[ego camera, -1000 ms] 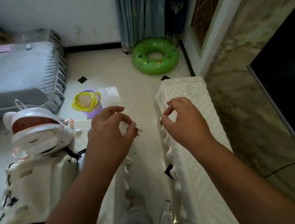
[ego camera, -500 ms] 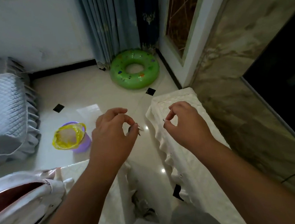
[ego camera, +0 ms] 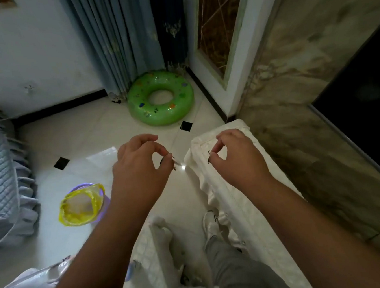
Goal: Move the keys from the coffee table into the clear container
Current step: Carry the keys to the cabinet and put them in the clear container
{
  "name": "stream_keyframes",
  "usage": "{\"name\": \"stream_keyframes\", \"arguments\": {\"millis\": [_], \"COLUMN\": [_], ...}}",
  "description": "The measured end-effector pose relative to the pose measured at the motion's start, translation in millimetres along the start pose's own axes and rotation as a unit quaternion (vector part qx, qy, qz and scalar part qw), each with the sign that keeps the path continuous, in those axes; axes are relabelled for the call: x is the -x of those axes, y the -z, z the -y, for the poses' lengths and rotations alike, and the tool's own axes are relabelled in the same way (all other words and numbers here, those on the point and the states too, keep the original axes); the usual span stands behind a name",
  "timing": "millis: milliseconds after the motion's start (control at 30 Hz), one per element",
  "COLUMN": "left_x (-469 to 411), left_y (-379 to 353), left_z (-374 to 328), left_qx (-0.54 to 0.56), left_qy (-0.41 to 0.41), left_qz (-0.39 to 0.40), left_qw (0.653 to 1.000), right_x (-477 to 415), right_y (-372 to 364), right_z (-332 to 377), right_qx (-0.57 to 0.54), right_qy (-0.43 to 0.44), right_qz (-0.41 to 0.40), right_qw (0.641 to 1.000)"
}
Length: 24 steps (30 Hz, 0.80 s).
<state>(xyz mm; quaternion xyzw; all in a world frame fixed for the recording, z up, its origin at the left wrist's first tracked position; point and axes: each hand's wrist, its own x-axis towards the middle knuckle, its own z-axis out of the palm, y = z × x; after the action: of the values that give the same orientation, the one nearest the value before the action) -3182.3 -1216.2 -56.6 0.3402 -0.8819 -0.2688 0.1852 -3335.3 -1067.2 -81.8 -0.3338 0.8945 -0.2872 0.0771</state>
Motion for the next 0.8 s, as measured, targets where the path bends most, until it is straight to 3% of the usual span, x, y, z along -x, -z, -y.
{"name": "stream_keyframes", "arguments": {"millis": [333,800], "left_x": [-102.3,-232.8], "left_y": [-42.5,-118.7], "left_z": [-9.9,-75.2], "left_qx": [-0.031,-0.059], "left_qy": [-0.008,-0.094], "left_qz": [0.035,0.091], "left_qw": [0.999,0.99], "right_x": [-99.1,-208.2], "right_y": [-11.3,28.8], "right_z": [-34.6,-110.3], "right_qx": [-0.018,-0.056], "right_qy": [-0.025,-0.086], "right_qz": [0.01,-0.064], "right_qw": [0.999,0.993]}}
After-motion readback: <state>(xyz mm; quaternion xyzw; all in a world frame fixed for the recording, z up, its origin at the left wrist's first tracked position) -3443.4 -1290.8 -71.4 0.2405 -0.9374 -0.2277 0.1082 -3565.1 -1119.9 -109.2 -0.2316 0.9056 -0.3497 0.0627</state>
